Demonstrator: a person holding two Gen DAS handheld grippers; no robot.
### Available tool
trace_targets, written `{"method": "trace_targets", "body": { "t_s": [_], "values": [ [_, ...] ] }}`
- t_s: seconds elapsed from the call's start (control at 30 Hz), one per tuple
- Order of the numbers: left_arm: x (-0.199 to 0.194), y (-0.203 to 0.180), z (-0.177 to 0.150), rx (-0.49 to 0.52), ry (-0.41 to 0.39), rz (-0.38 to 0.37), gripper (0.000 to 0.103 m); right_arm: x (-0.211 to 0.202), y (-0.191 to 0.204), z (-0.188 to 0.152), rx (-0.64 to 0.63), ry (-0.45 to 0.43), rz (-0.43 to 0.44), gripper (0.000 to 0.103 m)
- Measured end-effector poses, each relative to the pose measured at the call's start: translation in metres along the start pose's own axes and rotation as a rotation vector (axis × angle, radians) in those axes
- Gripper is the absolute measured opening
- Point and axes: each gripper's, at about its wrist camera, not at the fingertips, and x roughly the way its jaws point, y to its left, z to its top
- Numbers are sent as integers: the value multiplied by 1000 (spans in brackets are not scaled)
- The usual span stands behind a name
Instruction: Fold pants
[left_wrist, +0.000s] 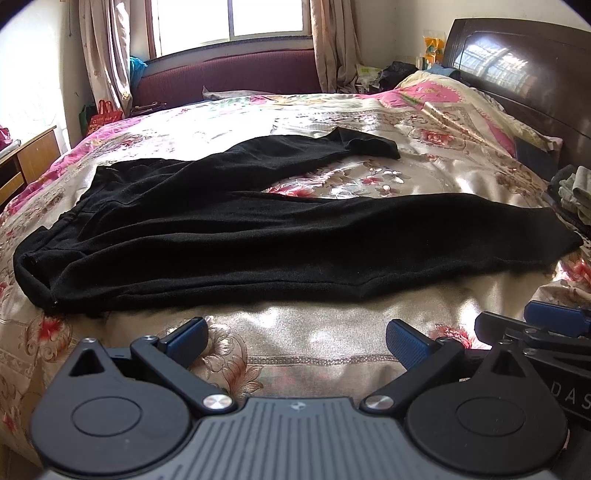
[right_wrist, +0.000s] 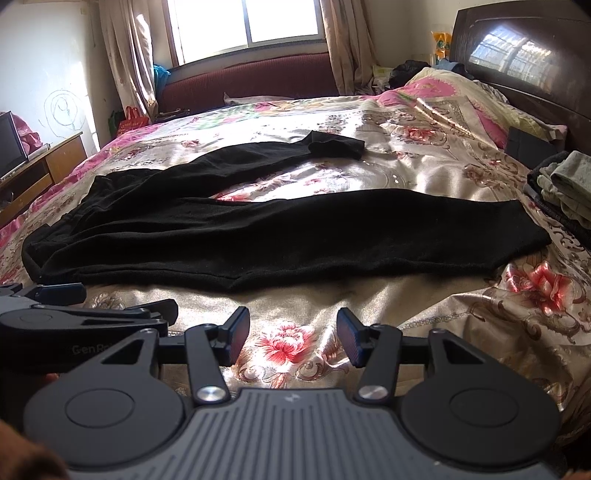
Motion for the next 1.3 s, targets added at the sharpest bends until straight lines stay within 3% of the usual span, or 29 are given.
{"method": "trace_targets", "body": {
  "t_s": [0.57,1.03,1.3],
  "values": [
    [1,-2,1,4,-2,-26,103,-5,1,-2,-5,-8,-22,53],
    [-6,-43,20,132,-45,-18,103,-18,-33,-4,127,-52,-29,53],
    [-7,-50,24,147,-50,-21,103,-20,-36,-5,142,-61,-34,53]
  ]
}}
